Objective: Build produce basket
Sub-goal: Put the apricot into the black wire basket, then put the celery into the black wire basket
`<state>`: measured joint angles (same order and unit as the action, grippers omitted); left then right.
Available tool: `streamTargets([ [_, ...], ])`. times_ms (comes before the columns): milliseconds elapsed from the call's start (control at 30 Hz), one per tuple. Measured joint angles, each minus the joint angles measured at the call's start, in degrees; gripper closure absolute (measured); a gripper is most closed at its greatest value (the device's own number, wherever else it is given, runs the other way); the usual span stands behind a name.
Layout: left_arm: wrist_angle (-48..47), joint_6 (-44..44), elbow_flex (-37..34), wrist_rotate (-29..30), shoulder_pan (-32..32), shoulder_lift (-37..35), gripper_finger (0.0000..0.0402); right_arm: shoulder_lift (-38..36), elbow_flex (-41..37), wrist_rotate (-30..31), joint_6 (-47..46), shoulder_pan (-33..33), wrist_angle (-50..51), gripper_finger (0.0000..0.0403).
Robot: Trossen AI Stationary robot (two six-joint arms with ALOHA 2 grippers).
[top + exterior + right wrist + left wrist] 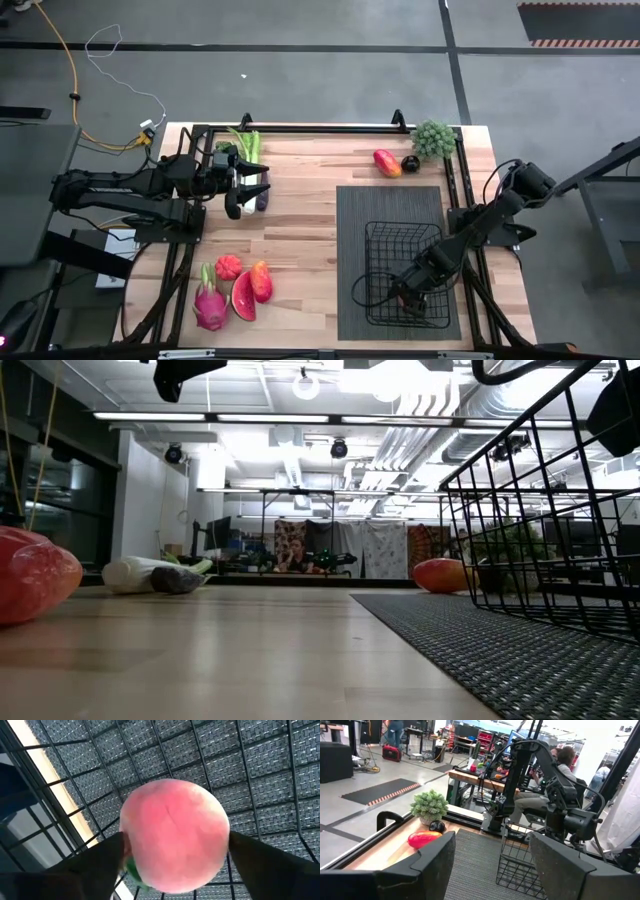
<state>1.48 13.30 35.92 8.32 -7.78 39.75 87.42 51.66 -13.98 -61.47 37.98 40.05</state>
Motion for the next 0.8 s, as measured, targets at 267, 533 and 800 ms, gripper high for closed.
streamTargets([
  [267, 0.0, 0.0, 0.0, 0.0, 0.0, 0.0, 0.0158, -0.2, 0.0, -3.6, 3.1, -1.6, 2.2, 0.0017],
  [533, 0.0, 0.0, 0.0, 0.0, 0.0, 0.0, 0.0158, -12.1, 0.0, 1.6, 6.4, -4.2, 6.0, 0.002],
  [800, 0.0, 0.0, 0.0, 0.0, 0.0, 0.0, 0.0158, -29.1, 0.0, 20.9, 14.6, -15.1, 0.0, 0.002],
])
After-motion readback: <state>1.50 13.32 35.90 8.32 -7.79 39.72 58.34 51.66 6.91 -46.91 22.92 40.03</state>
